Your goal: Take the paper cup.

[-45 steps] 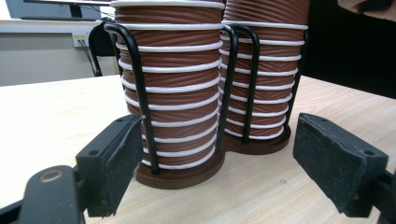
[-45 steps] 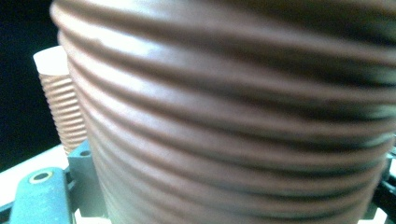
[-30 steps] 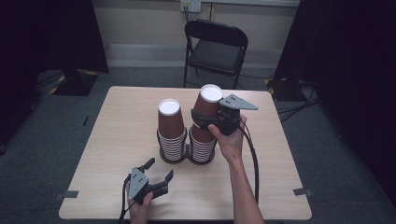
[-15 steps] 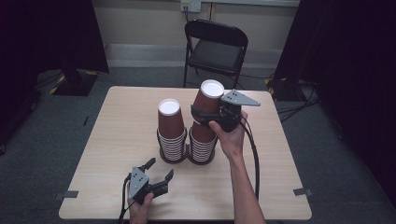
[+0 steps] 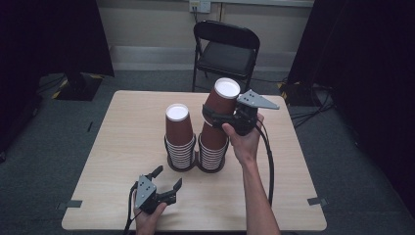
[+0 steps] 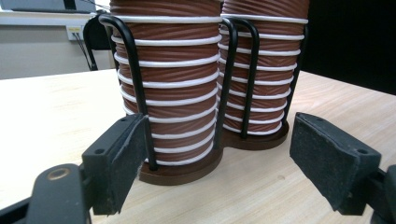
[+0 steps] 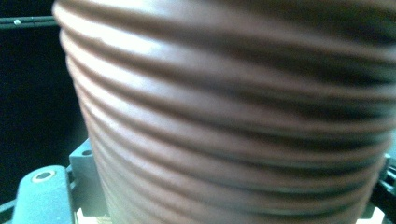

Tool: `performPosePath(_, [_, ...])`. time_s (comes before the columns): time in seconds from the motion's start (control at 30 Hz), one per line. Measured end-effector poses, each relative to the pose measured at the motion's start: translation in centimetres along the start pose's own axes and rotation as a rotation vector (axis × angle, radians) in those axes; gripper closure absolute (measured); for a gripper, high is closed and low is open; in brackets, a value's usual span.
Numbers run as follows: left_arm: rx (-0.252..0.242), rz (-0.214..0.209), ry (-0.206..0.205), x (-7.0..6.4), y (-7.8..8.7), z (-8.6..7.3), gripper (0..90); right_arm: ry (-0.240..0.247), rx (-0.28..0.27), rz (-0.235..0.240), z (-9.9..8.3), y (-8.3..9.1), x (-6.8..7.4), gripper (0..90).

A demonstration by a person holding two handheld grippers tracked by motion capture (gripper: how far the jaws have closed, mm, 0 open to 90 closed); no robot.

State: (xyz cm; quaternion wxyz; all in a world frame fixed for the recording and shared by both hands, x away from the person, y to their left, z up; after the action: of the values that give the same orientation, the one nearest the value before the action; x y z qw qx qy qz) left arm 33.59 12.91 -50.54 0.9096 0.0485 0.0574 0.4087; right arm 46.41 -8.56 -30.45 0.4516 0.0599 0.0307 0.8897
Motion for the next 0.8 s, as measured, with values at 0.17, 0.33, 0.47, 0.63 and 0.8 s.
performPosePath(0.17, [-0.009,-0.008,0.011,0.0,0.1,0.0,18.4,-0.014,-0.015,-0.010,0.4,0.6,-0.4,13.7])
performPosePath(0.33, [0.001,-0.021,0.010,0.0,0.1,0.0,18.4,-0.026,-0.017,-0.027,0.6,1.2,-0.8,13.9])
performPosePath(0.47, [0.023,-0.024,0.040,0.2,-0.1,0.0,18.3,-0.051,-0.014,-0.048,0.7,2.4,-1.7,14.1])
performPosePath(0.63, [0.046,-0.033,0.054,0.3,-0.2,-0.1,18.7,-0.068,-0.015,-0.074,0.4,3.7,-2.5,14.2])
performPosePath(0.8, [0.041,-0.034,0.069,0.2,-0.1,0.0,17.9,-0.075,-0.004,-0.102,-0.2,4.6,-3.2,14.2])
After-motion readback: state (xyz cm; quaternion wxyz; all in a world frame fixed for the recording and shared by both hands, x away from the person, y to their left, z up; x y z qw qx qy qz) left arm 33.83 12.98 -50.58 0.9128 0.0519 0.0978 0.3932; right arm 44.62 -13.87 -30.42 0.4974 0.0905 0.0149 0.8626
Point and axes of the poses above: each handheld gripper's, and its own axes: y roughly backward along the jaws, z roughly out of its top, x roughly to its left, the point moved 5 cm from there along -y, roughly forward along the jaws, and after that the axes turned 9 degrees about -z, right-handed, at the moved point
